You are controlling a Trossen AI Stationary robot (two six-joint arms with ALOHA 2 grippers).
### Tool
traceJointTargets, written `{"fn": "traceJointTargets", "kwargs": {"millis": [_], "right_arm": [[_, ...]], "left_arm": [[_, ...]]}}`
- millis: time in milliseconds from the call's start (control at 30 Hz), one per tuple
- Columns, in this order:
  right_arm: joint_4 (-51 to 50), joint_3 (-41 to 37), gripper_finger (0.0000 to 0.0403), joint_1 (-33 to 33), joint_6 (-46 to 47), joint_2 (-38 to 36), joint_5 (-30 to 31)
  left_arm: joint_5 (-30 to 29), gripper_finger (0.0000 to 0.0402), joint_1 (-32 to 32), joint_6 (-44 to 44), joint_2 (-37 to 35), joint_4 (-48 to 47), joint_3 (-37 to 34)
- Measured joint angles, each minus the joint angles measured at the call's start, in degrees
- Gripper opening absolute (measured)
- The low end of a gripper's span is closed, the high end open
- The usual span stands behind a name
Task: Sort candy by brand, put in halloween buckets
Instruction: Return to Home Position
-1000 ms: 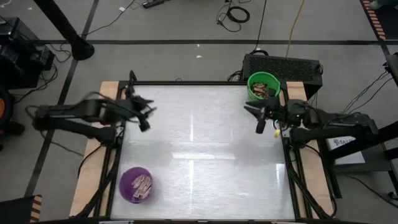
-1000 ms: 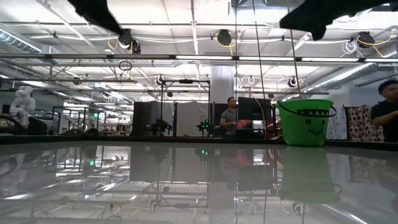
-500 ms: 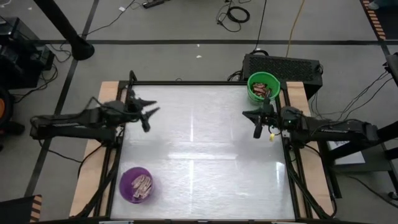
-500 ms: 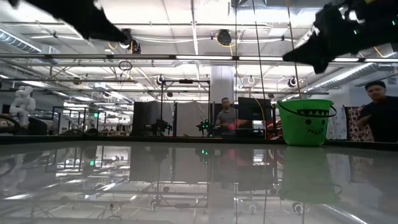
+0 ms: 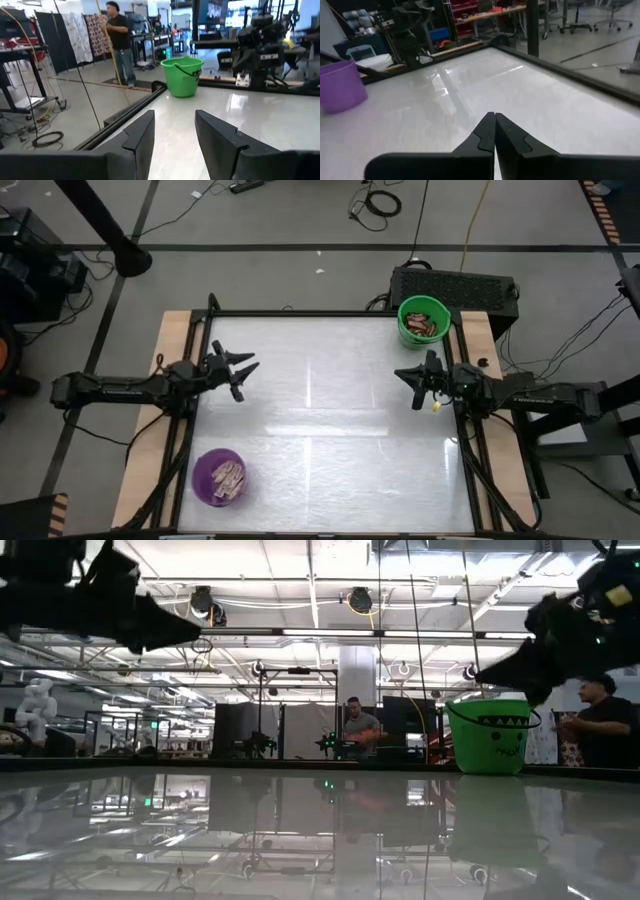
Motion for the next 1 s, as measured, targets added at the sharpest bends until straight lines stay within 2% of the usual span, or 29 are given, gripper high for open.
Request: {"fn": "traceJointTargets", "kwargs": {"millis": [167,233,400,533,700,800,1000], "right_arm": [[-5.1,-1.0,0.0000,-0.3,2.7,-1.2,-0.9],[-5.4,-0.9,0.0000,-0.2,1.8,-1.1,-3.1],[-6.1,-0.9,0.0000,-0.2,-1.7,-1.1,-3.0],[-3.8,-0.9,0.0000,-0.2,-5.1,-1.1,-2.5],[3.5,-0.9,0.0000,-0.2,-8.9,-1.1,-2.5],[5.9,-0.9,0.0000,-0.2,-9.8,-1.1,-2.5],[3.2,-0.9,0.0000,-0.2,-11.1,-1.1,-3.0]], "left_arm": [[-0.6,0.0150,0.0,-0.1,-1.3,5.8,-4.8],[-0.7,0.0150,0.0,-0.1,-1.3,7.2,-5.9],[-0.7,0.0150,0.0,-3.0,-1.3,7.6,-6.0],[-1.3,0.0150,0.0,-3.5,-1.3,7.5,-6.0],[-6.9,0.0150,0.0,-6.0,-1.3,7.0,-6.0],[-7.2,0.0150,0.0,-6.0,-1.3,6.8,-6.0],[-7.2,0.0150,0.0,-6.0,-1.3,6.9,-6.0]]}}
